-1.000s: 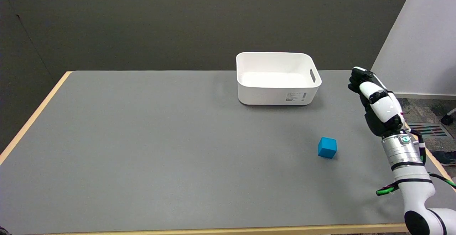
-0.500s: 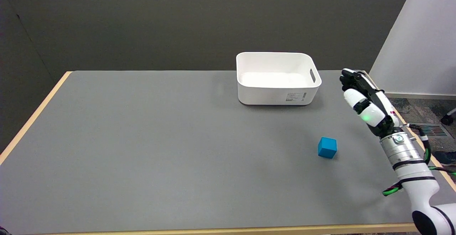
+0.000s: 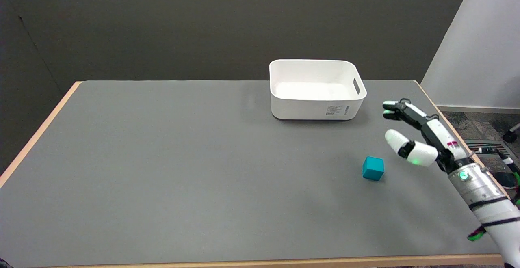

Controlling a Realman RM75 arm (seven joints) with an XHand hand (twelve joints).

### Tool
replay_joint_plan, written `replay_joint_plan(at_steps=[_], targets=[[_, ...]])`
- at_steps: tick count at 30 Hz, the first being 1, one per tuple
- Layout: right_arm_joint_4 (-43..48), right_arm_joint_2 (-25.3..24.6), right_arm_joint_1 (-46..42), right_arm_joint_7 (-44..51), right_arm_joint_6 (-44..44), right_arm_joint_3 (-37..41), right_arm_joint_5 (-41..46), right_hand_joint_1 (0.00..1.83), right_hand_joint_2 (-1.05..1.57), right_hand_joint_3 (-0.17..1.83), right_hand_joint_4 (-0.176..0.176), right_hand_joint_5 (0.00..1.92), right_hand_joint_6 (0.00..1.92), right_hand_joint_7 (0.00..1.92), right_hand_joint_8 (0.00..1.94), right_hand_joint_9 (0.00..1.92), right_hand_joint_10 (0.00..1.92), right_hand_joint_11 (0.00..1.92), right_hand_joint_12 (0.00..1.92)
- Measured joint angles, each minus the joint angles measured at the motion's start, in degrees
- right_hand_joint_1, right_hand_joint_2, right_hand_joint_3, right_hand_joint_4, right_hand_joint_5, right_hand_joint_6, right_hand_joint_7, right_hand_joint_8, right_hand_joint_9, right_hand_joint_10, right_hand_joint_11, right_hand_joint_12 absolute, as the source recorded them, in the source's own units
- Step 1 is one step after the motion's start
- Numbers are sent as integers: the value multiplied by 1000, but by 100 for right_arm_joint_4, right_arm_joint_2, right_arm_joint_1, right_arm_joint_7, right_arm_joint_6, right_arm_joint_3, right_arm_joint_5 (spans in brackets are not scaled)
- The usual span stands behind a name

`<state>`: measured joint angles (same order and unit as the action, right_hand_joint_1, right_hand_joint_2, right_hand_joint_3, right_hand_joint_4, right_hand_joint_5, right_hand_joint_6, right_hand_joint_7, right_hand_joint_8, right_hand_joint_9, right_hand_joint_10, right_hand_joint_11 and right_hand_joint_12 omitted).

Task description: Pick up blue wooden cube.

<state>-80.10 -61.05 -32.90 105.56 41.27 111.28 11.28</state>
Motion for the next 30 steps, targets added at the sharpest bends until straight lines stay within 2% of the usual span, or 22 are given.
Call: replay_joint_plan(at_steps=[6, 13, 30], targets=[[5, -189, -205, 81, 95, 139, -467, 465, 625, 949, 66, 288, 561, 440, 499, 294, 677, 32, 991], [57, -321, -232, 255, 120, 139, -1085, 467, 618, 933, 36, 254, 506, 382, 470, 264, 655, 2, 987], [10, -546, -95, 532, -247, 308, -1948, 456, 625, 917, 29, 245, 473, 377, 441, 258, 644, -1, 971]])
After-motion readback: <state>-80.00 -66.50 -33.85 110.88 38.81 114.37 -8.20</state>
